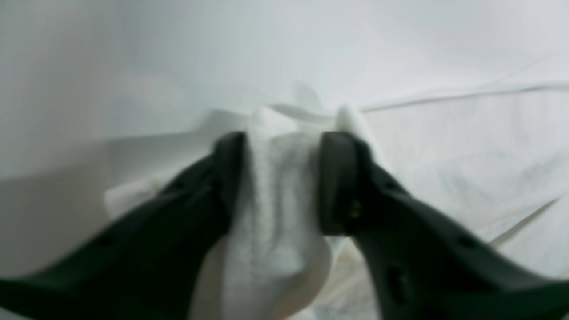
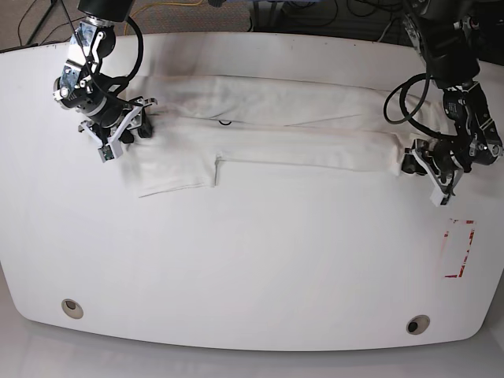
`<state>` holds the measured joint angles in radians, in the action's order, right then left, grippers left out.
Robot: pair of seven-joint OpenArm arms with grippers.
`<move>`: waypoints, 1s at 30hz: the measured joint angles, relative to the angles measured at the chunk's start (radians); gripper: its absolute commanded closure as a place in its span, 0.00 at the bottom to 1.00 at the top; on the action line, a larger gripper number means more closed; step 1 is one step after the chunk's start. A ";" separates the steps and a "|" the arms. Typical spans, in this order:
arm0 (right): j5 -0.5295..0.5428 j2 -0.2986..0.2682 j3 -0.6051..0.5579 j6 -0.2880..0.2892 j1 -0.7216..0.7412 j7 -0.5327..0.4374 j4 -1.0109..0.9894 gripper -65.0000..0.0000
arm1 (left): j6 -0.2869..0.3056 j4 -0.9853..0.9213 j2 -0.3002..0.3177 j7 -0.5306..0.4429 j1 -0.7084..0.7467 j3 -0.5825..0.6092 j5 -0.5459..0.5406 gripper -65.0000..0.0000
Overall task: Layout the t-shirt on the table in an organized manner, then fold the t-shirt properly
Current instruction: 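Regrasp the folded edge with the left gripper near the shirt end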
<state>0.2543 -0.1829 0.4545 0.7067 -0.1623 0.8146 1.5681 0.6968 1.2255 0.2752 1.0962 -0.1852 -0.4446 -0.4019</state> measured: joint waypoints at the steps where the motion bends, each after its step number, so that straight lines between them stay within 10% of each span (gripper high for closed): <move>1: 0.000 0.000 0.000 0.000 0.000 0.000 0.000 0.61 | 0.000 0.011 0.000 0.005 0.003 0.001 0.003 0.85; 30: -0.004 0.022 0.004 -0.007 0.000 -0.007 0.002 0.61 | 0.000 0.424 0.030 0.066 0.229 0.000 -0.016 0.85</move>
<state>0.2501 -0.1608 0.4583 0.6994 -0.1619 0.8074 1.5696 0.6968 1.6493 0.3050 1.1618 0.0433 -0.4442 -0.4183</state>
